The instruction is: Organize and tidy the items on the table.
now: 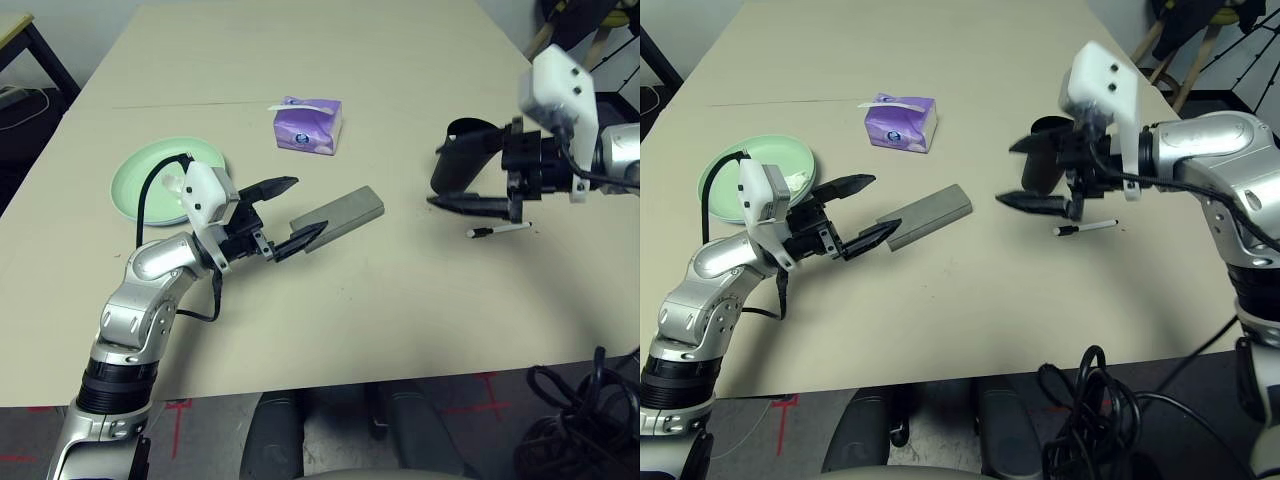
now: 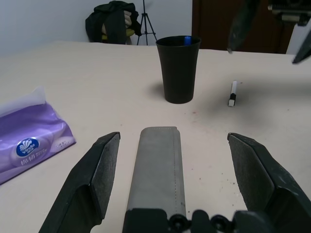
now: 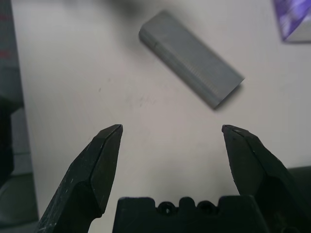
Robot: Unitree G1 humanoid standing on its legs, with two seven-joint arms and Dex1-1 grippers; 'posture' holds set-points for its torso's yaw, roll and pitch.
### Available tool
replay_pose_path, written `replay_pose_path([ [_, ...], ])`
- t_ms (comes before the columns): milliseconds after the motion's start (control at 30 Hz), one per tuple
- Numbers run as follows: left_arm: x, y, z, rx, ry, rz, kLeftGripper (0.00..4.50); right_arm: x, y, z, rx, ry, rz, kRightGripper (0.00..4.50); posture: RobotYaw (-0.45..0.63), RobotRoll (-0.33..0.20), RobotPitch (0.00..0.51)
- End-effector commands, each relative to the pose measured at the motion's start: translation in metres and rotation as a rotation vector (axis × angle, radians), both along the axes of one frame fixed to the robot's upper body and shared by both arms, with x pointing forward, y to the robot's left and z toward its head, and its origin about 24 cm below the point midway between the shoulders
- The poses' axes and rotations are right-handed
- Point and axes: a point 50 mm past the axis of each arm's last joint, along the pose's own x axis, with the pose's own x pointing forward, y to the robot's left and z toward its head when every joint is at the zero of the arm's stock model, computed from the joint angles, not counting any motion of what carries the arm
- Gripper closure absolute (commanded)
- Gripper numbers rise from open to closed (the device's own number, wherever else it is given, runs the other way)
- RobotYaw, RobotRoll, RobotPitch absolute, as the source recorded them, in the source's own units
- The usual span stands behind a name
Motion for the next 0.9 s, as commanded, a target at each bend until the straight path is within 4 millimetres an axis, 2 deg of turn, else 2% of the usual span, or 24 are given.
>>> replay_pose_path([
  [33,0.0,0.001,0.0,0.014,-0.009,0.005,0.0,0.007,-0.011,-0.016,-0.157,0.031,0.017,0.01,0.0,0.0,0.118],
  [233,-0.001,0.002,-0.003,0.015,-0.001,0.008,0.0,0.028,-0.025,-0.035,-0.377,0.015,0.029,0.01,0.01,0.0,0.126],
  [367,-0.004,0.003,-0.003,0.017,0.002,0.011,0.0,0.042,-0.029,-0.041,-0.471,0.01,0.046,0.01,0.02,0.0,0.137],
  [633,-0.008,0.006,-0.003,0.024,0.008,0.02,0.0,0.063,-0.034,-0.044,-0.6,0.02,0.083,0.01,0.04,0.0,0.149],
  [900,-0.01,0.007,-0.001,0.031,0.014,0.021,0.0,0.072,-0.03,-0.041,-0.68,0.018,0.158,0.01,0.04,0.0,0.16],
])
